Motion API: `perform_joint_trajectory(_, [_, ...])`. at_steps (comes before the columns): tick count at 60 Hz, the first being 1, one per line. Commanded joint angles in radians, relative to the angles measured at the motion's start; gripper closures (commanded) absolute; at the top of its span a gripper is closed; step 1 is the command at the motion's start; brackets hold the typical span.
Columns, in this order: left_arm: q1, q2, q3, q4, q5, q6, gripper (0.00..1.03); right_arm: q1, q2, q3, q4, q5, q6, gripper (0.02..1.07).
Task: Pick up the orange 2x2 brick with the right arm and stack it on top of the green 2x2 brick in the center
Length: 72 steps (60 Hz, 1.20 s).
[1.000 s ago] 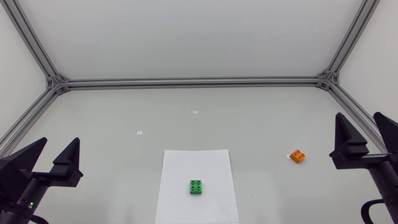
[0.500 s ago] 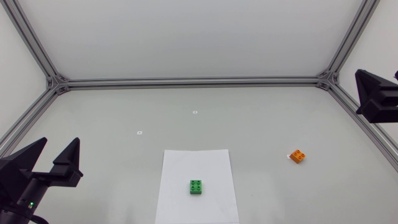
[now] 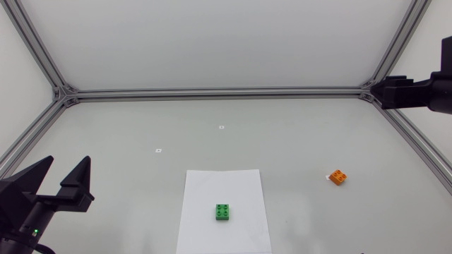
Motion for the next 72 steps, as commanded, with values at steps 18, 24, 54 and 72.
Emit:
perform_joint_trajectory(18, [0.003,-0.008,-0.041,-0.015,0.004,0.013,0.04,-0.042,0.391,0.203,-0.258,-0.022,-0.409,0.07])
perform_joint_trajectory(24, [0.003,-0.008,-0.041,-0.015,0.004,0.013,0.04,-0.044,0.47,0.193,-0.272,-0.024,-0.476,0.07])
perform_joint_trajectory(54, [0.003,-0.008,-0.041,-0.015,0.004,0.013,0.04,-0.038,0.708,0.176,-0.369,0.001,-0.608,0.1])
perform_joint_trajectory(72, [0.003,-0.008,-0.041,-0.015,0.004,0.013,0.04,-0.026,0.794,0.15,-0.342,0.053,-0.643,0.1])
